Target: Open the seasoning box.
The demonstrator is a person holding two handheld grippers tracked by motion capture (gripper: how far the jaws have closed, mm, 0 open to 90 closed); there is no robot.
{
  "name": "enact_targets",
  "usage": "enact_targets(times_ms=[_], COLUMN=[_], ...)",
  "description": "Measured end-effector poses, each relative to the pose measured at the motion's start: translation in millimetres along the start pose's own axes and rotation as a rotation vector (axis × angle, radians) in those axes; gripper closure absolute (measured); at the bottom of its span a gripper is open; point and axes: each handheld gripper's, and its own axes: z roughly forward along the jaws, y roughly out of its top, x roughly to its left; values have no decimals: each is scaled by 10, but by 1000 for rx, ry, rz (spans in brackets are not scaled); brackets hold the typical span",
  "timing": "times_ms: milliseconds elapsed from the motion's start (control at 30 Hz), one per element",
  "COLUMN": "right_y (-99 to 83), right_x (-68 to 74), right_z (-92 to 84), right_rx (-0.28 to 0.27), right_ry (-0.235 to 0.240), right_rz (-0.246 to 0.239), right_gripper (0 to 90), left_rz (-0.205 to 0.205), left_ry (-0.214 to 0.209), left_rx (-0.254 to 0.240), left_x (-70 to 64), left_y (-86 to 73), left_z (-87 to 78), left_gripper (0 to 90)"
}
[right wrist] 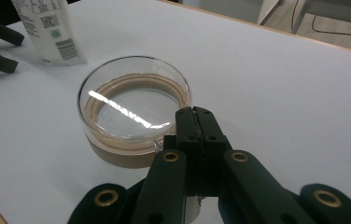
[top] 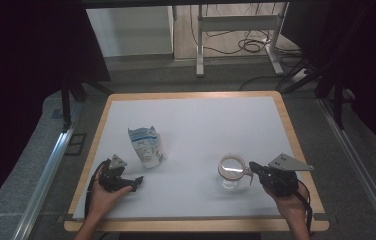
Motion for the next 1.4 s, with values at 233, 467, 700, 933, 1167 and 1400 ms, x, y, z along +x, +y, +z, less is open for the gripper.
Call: enact_targets(times_ms=[233,467,700,933,1167,1400], right_y=[-38,22,17,2,-4,-17], right_x=[-3,52,85,77,84,71], right_z=[-7,-71,-30,-4,-14,-27], right_rx=[16,-13,12,12,12,12], right_ry=[-22,-20,-8,3,-5,-7], right_rz=[-7,-21,-34,-20,-14,-13], right_gripper=[900,900,900,900,900,900], left_rz=[-4,-4,-6,-6,-6,-16], left_ry=[-3,-4,-5,-5,0,-3], left_rx=[2,2,3,2,-2,-1], left_x=[5,5,5,4,-5,-3], left_y=[1,2,3,2,0,-1], left_z=[0,0,0,-2,-10,-8], left_gripper=[53,54,56,58,69,68])
